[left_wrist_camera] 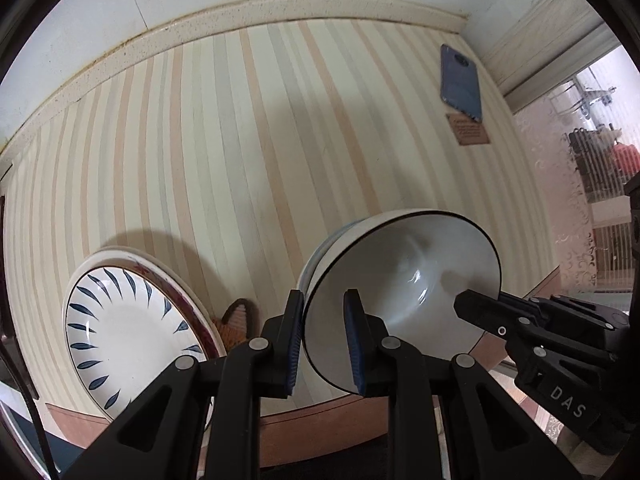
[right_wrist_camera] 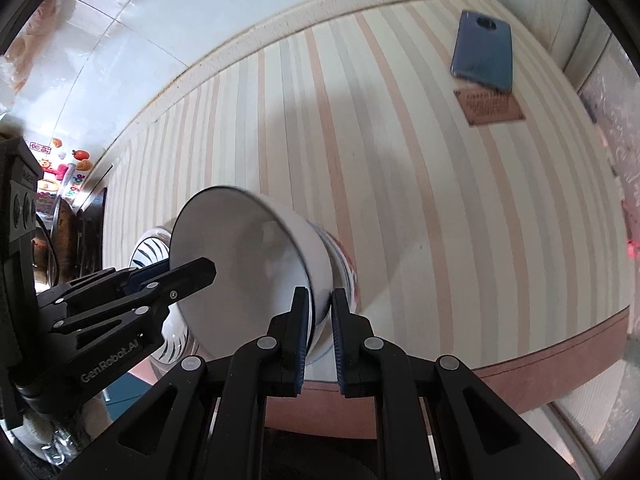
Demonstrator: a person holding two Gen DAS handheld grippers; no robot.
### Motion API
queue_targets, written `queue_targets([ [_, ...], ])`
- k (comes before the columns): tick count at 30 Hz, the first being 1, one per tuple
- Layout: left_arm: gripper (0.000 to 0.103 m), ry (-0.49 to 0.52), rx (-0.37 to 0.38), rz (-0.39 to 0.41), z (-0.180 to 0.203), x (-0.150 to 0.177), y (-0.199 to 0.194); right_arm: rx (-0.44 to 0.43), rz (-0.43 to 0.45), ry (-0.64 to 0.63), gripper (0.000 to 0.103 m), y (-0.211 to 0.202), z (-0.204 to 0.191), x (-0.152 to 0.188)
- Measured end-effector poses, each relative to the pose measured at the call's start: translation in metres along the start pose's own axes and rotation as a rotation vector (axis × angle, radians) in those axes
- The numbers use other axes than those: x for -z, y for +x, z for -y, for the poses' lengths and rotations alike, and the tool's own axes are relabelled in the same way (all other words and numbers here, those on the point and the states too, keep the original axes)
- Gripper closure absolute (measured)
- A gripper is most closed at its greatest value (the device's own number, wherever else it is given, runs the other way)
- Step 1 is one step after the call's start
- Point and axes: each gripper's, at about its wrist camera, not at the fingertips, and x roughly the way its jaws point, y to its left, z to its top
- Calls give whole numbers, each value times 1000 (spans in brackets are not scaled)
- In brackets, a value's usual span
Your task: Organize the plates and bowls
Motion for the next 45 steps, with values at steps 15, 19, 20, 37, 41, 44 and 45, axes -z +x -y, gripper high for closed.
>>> queue_targets([
  [15,85,12,-31,0,3,2,6,31,-52,-21,90,15,-5,1],
  [19,85,11,-36,-9,5,1,11,28,-62,-10,90,17,-4,-4],
  [20,85,11,-36,-14,5,1,12,30,-64,-7,90,18,-4,-5],
  [37,84,66,-64,115,11,24,-53,87,56,20,89,-31,-10,19],
  [41,80,82,-28,162,13,38,-82,108,126,2,78,-64,-25,40],
  [44,69,81,0,181,15,47,-98,112,174,-6,58,-90,-31,52],
  [45,59,80,14,190,15,50,-105,114,193,-10,55,-99,-34,55],
])
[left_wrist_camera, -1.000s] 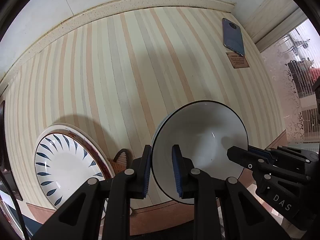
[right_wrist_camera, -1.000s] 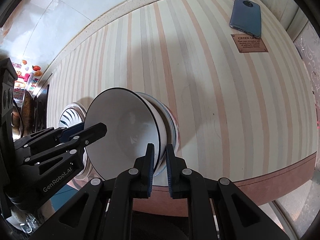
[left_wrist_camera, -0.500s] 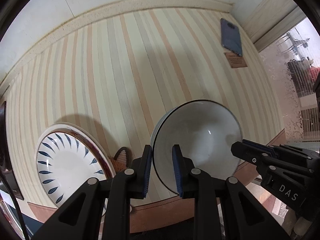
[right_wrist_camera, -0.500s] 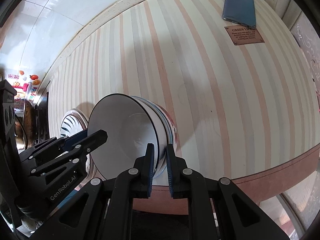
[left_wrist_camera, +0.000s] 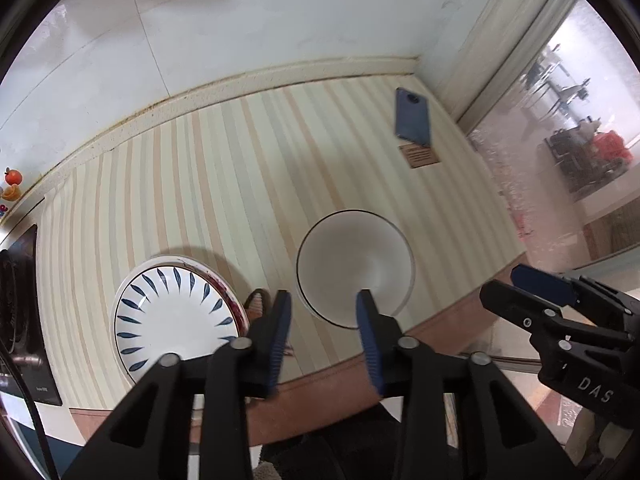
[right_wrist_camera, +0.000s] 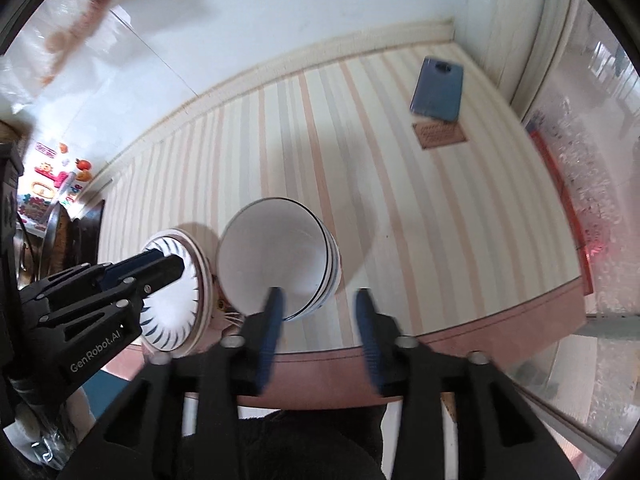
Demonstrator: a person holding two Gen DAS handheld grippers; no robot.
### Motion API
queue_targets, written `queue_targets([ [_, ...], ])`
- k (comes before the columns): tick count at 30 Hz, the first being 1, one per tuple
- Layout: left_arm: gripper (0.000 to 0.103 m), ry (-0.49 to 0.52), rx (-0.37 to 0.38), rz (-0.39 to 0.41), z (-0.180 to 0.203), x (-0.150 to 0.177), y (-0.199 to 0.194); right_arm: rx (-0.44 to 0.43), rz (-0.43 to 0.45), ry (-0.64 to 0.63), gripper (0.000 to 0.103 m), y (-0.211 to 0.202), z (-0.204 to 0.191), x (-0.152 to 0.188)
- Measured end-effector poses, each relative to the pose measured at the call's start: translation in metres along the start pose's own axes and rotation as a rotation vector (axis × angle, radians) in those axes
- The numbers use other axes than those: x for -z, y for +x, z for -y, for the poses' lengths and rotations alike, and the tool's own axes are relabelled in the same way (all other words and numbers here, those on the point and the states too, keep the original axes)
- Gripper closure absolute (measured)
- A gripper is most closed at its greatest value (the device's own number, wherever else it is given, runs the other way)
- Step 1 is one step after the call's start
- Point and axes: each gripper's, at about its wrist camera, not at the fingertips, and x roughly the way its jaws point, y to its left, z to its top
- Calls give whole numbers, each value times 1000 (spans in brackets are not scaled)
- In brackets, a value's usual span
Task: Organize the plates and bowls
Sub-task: 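Lift the three-bowl stack with the right tool toward the plate stack, then carry the bowl stack with the right tool over the plates on the cloth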
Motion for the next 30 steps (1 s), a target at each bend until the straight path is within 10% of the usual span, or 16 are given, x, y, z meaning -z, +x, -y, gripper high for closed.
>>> queue_targets([
  [3,27,11,17,35,2,4,-20,13,46,-8,39,-25,-6,5],
  [17,15,16,77,93,3,6,-59,-14,167,-1,12,-103,-22,35],
  [30,15,-65,97,-115,-37,-26,75,-194,-40,145,11,23,34,7],
])
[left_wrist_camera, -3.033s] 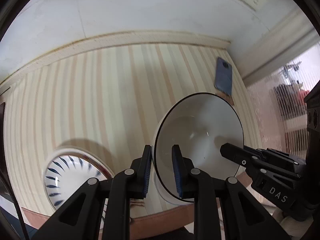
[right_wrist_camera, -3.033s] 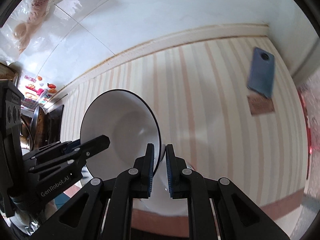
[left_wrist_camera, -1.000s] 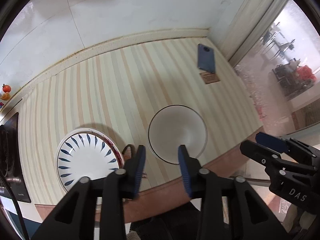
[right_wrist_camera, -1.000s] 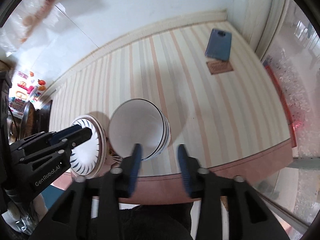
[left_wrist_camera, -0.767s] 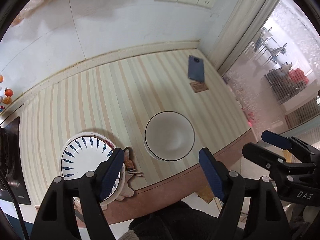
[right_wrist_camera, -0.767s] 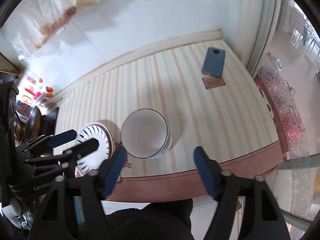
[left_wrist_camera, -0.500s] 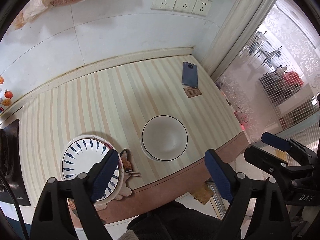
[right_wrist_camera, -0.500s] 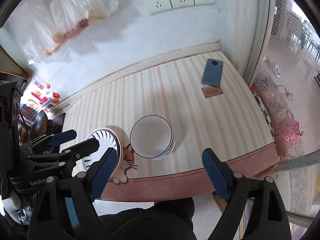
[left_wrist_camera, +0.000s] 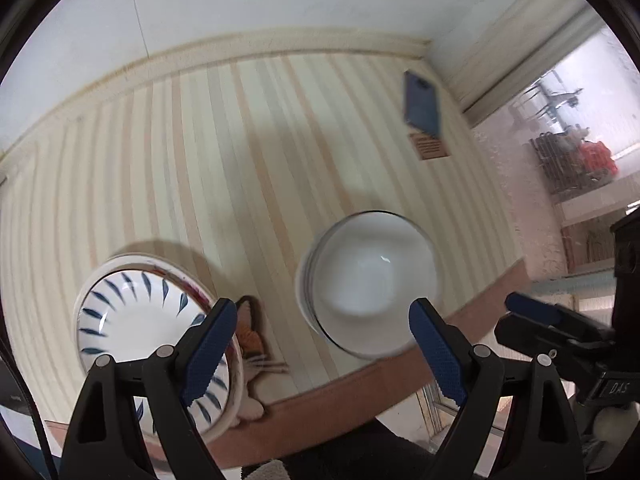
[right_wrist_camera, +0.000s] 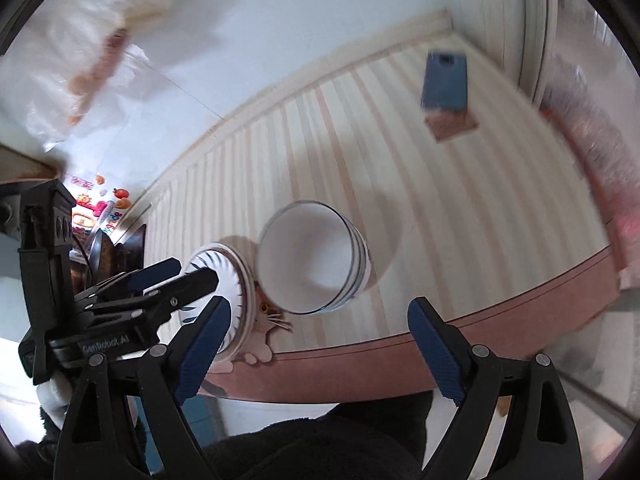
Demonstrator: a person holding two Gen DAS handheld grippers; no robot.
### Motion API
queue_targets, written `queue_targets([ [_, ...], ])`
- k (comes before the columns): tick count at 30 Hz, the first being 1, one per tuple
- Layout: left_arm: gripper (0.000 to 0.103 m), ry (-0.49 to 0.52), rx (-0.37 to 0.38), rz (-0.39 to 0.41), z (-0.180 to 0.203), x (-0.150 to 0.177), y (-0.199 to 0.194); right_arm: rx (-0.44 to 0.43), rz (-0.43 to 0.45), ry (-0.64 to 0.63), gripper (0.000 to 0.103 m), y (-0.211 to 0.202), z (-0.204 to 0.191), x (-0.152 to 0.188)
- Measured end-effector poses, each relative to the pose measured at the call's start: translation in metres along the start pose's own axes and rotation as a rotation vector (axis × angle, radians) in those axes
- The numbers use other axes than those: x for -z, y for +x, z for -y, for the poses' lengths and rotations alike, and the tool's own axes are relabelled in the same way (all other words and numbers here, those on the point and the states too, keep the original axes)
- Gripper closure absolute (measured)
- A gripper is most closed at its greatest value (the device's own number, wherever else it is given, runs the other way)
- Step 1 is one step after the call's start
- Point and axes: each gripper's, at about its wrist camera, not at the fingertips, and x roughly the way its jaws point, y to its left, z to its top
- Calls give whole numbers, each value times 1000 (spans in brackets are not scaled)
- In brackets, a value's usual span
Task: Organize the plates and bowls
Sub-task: 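Carry the bowl stack with the right tool over the plates on the cloth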
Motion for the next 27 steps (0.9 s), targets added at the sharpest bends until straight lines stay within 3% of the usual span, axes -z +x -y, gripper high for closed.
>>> queue_targets([
  [7,15,-79,89,-159,-22,-27,65,-122,-124,134,11,88,49,-18],
  [15,48,-62,183,-273,-15,-30,105,-186,-208,161,14,151,62,-19],
  [21,51,-98,211,-244,-22,-29,99,-239,-249,205,42,176,64,-18],
  [27,51,-123,209,-233,-26,-26,97,-229,-215,206,43,180,60,-15],
])
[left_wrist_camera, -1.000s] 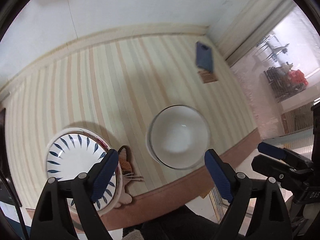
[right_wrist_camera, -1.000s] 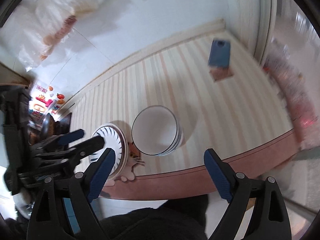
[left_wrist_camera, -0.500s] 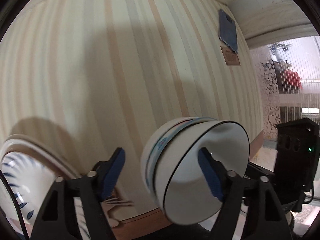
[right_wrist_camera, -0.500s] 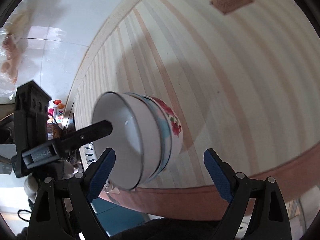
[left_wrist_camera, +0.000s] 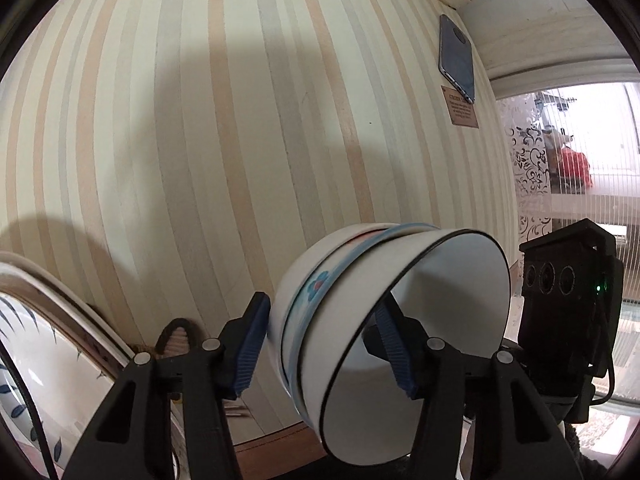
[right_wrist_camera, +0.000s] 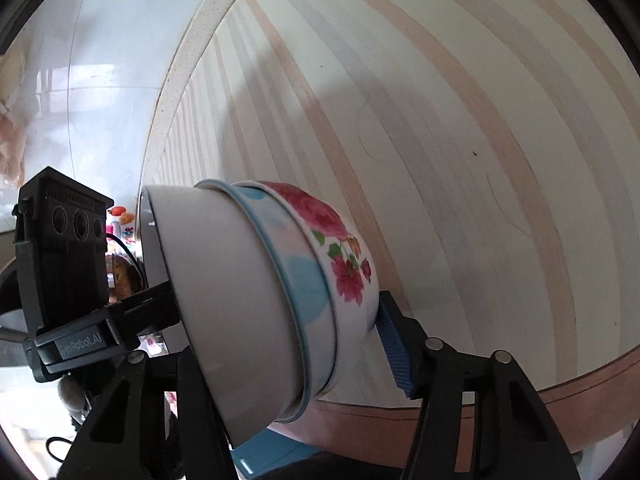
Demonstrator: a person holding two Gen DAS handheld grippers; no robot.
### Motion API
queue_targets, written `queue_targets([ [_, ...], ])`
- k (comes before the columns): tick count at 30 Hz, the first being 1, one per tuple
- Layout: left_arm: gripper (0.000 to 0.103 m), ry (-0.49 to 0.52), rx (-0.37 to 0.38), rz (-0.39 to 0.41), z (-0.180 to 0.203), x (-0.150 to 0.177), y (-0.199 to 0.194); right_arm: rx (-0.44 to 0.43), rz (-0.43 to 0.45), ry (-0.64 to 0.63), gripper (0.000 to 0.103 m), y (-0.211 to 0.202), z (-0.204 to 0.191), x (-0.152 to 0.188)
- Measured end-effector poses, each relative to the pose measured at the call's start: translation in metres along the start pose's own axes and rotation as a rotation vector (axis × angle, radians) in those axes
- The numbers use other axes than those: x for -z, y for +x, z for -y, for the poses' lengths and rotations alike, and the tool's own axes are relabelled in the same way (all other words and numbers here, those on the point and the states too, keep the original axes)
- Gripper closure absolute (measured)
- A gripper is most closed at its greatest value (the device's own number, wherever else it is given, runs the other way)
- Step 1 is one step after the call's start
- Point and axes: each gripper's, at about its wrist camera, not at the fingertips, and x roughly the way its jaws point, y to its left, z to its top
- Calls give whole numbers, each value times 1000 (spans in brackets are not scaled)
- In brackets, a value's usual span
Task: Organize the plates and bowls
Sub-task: 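Carry the bowl stack with the right tool over the plates on the cloth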
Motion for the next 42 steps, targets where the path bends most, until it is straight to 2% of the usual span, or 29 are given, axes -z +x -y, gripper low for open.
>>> queue_targets([
  [8,51,-14,-10,22,-7,4,-9,16,-17,-33,44,-2,-9,-1],
  [15,51,-17,-17,79,-10,2,-27,31,-1,-112,44,-7,-29,-6],
  [25,51,-84,-15,165,-25,7,-68,13,-13,-217,44,-19,-58,-10],
  [32,52,-140,-6,210,-56,28,-95,1,-44,-279,44,-4,-92,-2],
  [42,53,-192,-35,236,-121,61,-128,-13,-91,-323,44,42,-137,26],
])
